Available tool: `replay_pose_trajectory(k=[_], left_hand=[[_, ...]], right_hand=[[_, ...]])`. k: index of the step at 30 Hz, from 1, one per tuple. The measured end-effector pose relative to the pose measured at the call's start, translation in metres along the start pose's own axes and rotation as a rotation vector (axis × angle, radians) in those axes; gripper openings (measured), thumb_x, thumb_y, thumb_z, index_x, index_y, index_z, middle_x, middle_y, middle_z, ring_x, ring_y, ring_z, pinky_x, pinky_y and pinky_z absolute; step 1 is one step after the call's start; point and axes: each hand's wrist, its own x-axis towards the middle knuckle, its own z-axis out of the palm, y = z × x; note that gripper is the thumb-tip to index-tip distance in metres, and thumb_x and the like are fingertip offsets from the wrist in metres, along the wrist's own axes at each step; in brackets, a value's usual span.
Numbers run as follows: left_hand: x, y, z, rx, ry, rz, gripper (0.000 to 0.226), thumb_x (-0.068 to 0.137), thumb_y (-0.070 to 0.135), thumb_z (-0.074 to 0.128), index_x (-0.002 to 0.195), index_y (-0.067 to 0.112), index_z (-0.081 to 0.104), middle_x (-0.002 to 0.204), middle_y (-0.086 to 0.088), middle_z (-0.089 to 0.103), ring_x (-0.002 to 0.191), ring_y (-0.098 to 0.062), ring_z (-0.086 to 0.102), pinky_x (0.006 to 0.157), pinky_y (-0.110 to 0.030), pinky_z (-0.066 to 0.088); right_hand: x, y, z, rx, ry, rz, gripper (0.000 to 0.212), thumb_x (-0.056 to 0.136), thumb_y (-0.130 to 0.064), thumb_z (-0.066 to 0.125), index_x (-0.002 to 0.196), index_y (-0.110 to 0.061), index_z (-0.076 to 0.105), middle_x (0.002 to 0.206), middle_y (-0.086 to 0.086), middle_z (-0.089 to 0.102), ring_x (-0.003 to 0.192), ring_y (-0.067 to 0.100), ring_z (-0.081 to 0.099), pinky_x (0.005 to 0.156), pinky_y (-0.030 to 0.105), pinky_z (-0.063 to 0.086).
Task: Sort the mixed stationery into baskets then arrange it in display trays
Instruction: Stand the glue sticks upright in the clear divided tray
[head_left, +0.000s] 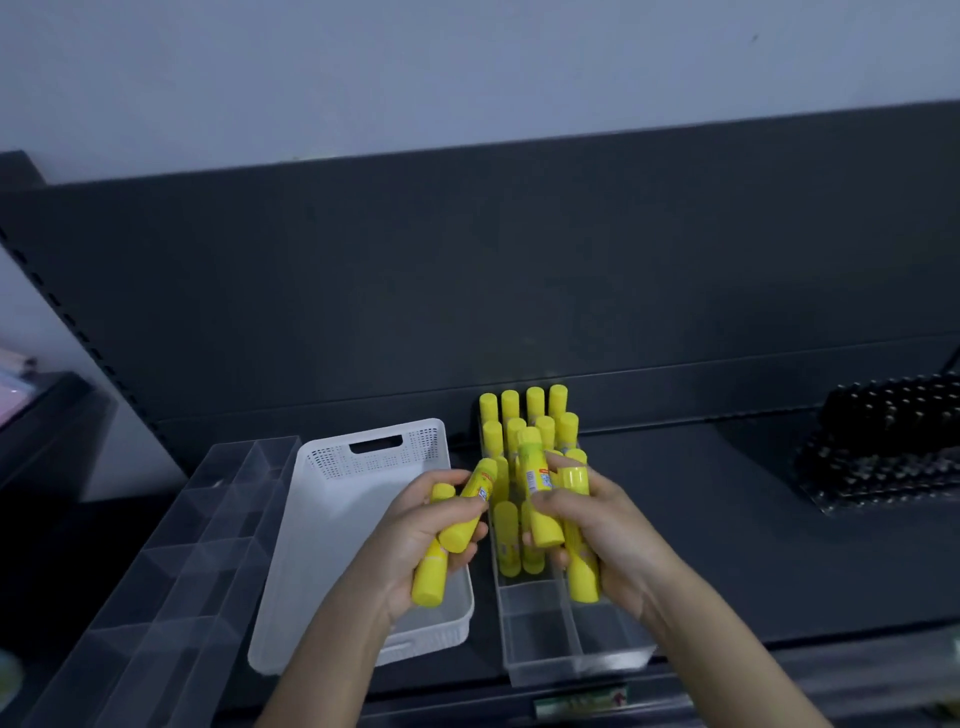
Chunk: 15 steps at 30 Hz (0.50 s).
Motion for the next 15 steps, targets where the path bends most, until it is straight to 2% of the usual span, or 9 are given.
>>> replay_pose_trajectory(k=[2, 5, 8, 12, 15], left_hand=[[-0.003, 0.0, 0.003, 0.215, 0.056, 0.082, 0.04, 0.068, 0.013, 0.082, 0.103, 0.021, 0.065, 0.085, -0.008, 0.072, 0.066, -0.023, 0.069, 0.051, -0.026, 0.049], [-0.012, 0.0, 0.012, 0.434, 0.124, 0.169, 0.039, 0.064, 0.027, 0.078, 0.096, 0.021, 0.058, 0.073, 0.002, 0.068, 0.057, -0.028, 0.069, 0.043, -0.024, 0.043], [-0.02, -0.001, 0.02, 0.548, 0.163, 0.211, 0.034, 0.066, 0.028, 0.076, 0.091, 0.02, 0.054, 0.069, 0.006, 0.067, 0.058, -0.025, 0.07, 0.041, -0.024, 0.04], [-0.03, -0.003, 0.026, 0.699, 0.217, 0.225, 0.032, 0.063, 0.028, 0.077, 0.084, 0.027, 0.053, 0.071, 0.0, 0.068, 0.058, -0.014, 0.067, 0.043, -0.024, 0.044], [-0.035, -0.009, 0.028, 0.789, 0.24, 0.241, 0.032, 0.061, 0.026, 0.082, 0.079, 0.03, 0.055, 0.073, -0.003, 0.064, 0.051, -0.007, 0.057, 0.042, -0.021, 0.044]], right_hand=[[-0.002, -0.002, -0.005, -0.07, 0.027, -0.059, 0.033, 0.078, -0.01, 0.073, 0.109, -0.017, 0.062, 0.083, 0.011, 0.073, 0.061, 0.026, 0.065, 0.038, 0.023, 0.039], [-0.002, -0.005, -0.012, -0.124, 0.075, -0.129, 0.024, 0.077, -0.013, 0.075, 0.095, -0.005, 0.061, 0.068, 0.012, 0.068, 0.055, 0.023, 0.062, 0.037, 0.023, 0.038], [-0.004, -0.005, -0.021, -0.11, 0.102, -0.137, 0.023, 0.076, -0.018, 0.076, 0.092, -0.007, 0.065, 0.071, 0.012, 0.068, 0.055, 0.022, 0.061, 0.038, 0.024, 0.039], [-0.011, -0.006, -0.036, -0.103, 0.091, -0.121, 0.022, 0.08, -0.023, 0.073, 0.094, -0.008, 0.067, 0.072, 0.01, 0.068, 0.055, 0.022, 0.059, 0.039, 0.025, 0.038], [-0.013, -0.007, -0.044, -0.13, 0.046, -0.108, 0.016, 0.081, -0.015, 0.072, 0.095, -0.009, 0.068, 0.067, 0.006, 0.067, 0.052, 0.017, 0.056, 0.038, 0.024, 0.038]])
